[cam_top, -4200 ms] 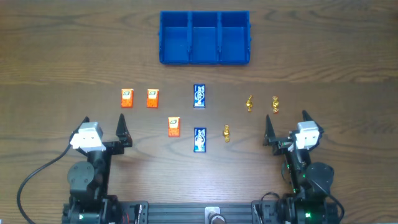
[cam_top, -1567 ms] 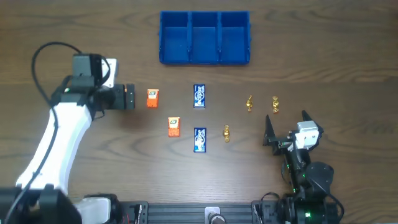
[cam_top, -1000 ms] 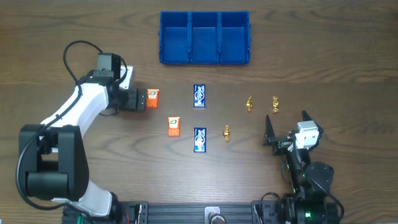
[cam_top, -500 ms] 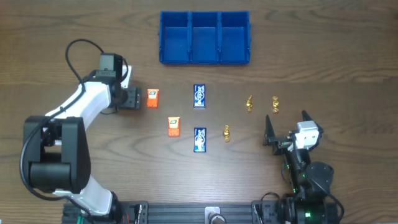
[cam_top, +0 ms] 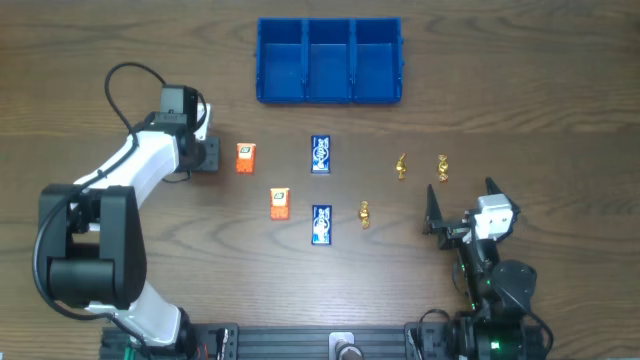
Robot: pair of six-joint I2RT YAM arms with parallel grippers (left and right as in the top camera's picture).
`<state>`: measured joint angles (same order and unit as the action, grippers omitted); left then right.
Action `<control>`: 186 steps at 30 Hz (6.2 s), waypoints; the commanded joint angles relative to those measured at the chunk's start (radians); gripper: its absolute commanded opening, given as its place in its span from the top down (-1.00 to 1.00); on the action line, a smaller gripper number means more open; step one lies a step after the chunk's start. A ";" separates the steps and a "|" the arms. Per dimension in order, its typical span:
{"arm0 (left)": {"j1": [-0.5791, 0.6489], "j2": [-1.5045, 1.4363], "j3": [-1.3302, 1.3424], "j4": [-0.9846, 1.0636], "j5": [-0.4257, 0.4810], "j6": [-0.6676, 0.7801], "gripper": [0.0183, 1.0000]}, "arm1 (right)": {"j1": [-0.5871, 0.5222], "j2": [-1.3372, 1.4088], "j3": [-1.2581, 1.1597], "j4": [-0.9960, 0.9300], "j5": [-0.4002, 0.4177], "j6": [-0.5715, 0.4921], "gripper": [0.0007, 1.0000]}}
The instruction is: Sort Candies Into Trays
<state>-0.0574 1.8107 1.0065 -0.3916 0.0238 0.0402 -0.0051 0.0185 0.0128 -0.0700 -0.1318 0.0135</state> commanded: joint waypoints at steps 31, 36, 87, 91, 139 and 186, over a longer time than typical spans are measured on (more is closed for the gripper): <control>-0.340 0.414 1.056 -0.325 -0.168 -0.333 0.50 | 0.011 -0.003 -0.005 -0.002 -0.001 -0.012 -1.00; -0.336 0.423 1.056 -0.314 -0.168 -0.333 0.45 | 0.011 -0.003 -0.005 -0.002 -0.001 -0.012 -1.00; -0.276 -0.050 -0.055 0.087 -0.049 -0.253 -0.58 | 0.011 -0.003 -0.005 -0.002 -0.001 -0.012 -1.00; -0.275 -0.022 -0.055 0.094 -0.049 -0.246 -0.56 | 0.011 -0.003 -0.005 -0.002 -0.001 -0.012 -1.00; -0.320 0.394 1.000 -0.385 -0.101 -0.410 0.42 | 0.011 -0.003 -0.005 -0.002 -0.001 -0.012 -1.00; -0.650 -0.187 -0.136 -0.089 -0.152 -0.730 -0.66 | 0.011 -0.003 -0.005 -0.002 -0.001 -0.012 -1.00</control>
<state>-0.7269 1.5906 0.8742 -0.4839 -0.1555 -0.6777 -0.0051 0.0185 0.0124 -0.0700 -0.1314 0.0135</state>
